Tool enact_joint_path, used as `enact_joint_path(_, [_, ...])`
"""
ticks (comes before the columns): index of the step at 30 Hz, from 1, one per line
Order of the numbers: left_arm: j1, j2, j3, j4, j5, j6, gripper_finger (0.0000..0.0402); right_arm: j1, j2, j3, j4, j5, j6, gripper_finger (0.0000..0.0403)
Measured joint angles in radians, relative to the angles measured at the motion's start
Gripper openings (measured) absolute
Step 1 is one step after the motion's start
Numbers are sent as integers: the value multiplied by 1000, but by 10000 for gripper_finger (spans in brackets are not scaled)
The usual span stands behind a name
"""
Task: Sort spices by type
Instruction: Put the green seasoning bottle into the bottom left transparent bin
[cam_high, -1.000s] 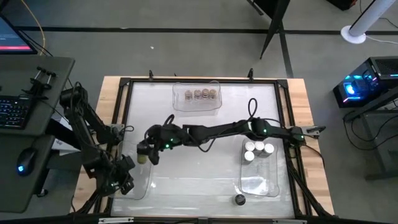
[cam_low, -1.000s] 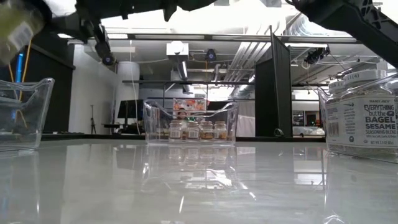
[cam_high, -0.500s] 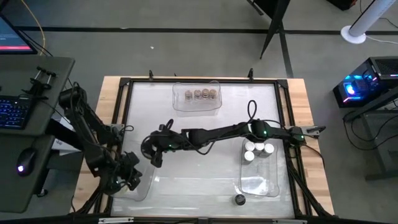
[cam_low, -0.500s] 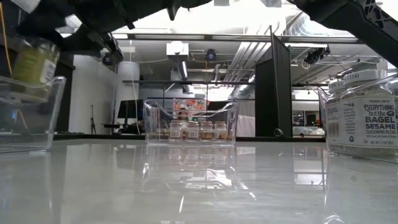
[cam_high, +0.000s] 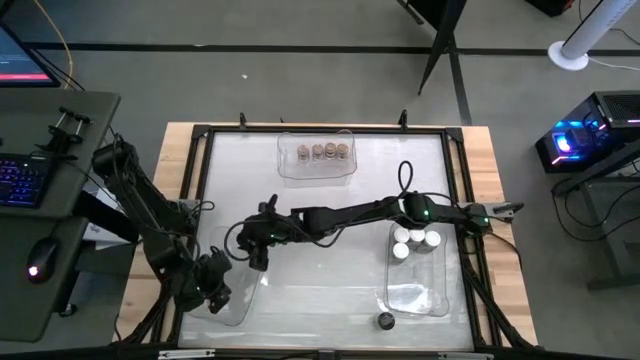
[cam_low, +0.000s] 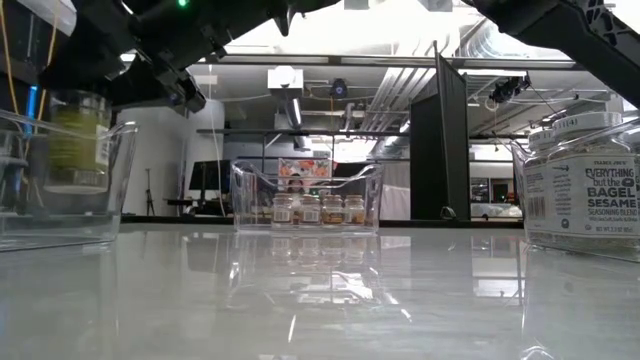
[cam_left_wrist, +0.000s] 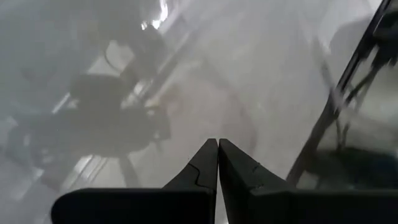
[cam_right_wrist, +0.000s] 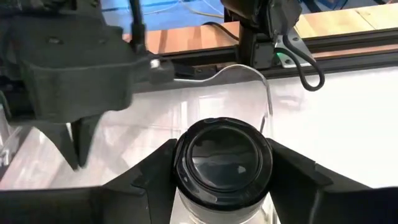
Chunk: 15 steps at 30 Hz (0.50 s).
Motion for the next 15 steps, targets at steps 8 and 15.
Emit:
enact_joint_path(8, [-26,78,0,188,151,71,0,0,-2,0,-3,-38,-18,199])
enact_joint_path(15, [16,164,3,391,169,150,0,3,-2,0,-5,-104,-51,199])
